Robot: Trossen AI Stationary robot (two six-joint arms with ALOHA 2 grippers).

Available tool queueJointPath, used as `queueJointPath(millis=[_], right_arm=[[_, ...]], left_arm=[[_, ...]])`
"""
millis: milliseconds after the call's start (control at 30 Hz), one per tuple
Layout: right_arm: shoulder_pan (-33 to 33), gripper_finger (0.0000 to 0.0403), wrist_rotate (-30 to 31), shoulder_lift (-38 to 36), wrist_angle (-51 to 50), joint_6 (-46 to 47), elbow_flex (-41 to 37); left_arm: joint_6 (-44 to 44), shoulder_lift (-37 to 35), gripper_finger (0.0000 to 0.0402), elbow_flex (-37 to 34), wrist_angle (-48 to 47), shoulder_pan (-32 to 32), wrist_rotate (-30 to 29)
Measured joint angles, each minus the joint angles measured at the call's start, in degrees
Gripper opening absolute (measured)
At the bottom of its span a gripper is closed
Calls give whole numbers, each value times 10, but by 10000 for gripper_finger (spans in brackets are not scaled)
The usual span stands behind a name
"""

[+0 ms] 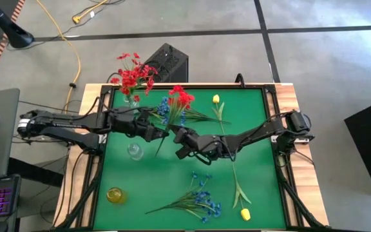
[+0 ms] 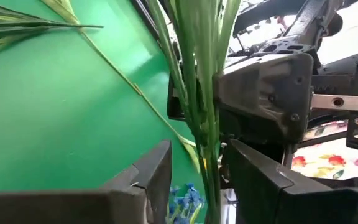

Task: Sort flowers into vase by color
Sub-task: Put the red flowers into the top transparent vase

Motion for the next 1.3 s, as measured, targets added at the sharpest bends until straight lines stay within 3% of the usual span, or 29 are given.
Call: queueJointPath(millis=[533, 1033, 1300], right_arm=[[-6, 33, -2, 0, 3, 3, 0], [-6, 85, -5, -1, 2, 14, 0], [-2, 160, -2, -1, 0, 46, 0]], left_arm=[[30, 0, 8, 0, 4, 7, 28], [32, 0, 5, 0, 8, 7, 16], [34, 0, 5, 0, 20, 9, 6]])
